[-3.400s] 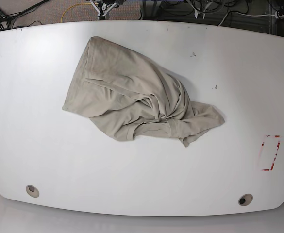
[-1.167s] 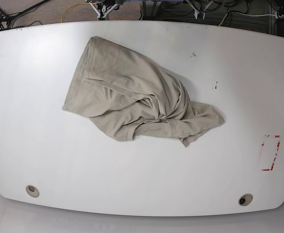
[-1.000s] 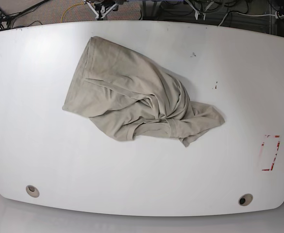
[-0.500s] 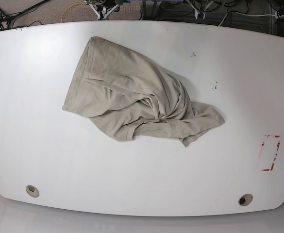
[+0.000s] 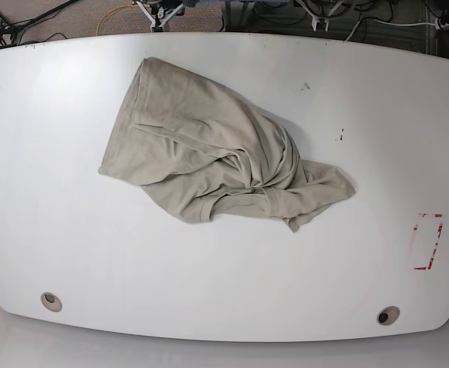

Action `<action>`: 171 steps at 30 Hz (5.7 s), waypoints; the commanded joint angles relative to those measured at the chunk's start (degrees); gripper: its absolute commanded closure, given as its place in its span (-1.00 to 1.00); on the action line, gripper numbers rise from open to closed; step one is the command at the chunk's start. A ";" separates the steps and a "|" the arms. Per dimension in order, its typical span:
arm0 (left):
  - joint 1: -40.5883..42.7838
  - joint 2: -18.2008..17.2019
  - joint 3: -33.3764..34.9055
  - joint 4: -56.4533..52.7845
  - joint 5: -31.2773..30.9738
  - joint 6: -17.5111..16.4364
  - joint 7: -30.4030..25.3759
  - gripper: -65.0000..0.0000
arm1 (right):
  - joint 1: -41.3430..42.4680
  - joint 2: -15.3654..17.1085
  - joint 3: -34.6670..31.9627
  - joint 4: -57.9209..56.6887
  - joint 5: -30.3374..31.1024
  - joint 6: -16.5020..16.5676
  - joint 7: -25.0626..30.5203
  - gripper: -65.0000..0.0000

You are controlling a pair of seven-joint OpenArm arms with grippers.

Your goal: Fold the T-shirt properly

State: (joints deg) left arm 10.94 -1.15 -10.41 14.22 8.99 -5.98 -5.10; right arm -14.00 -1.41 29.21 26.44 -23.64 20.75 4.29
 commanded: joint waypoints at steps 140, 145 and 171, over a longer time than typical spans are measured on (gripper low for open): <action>54.11 -0.79 -1.35 81.93 -6.07 -0.13 -13.55 0.11 | -49.77 -7.59 -1.10 77.49 5.59 2.75 1.16 0.78; 54.36 -1.28 -1.52 82.78 -7.12 -0.07 -13.52 0.10 | -50.01 -7.59 -1.18 78.63 5.61 2.74 1.12 0.78; 53.98 -4.47 -3.08 87.73 -20.59 -2.27 -14.47 0.03 | -50.64 -7.59 -1.38 80.29 6.10 2.63 1.09 0.76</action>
State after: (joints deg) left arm 64.55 -5.17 -12.97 101.51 -9.96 -7.55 -18.06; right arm -63.55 -9.04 27.46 106.17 -17.96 23.55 4.34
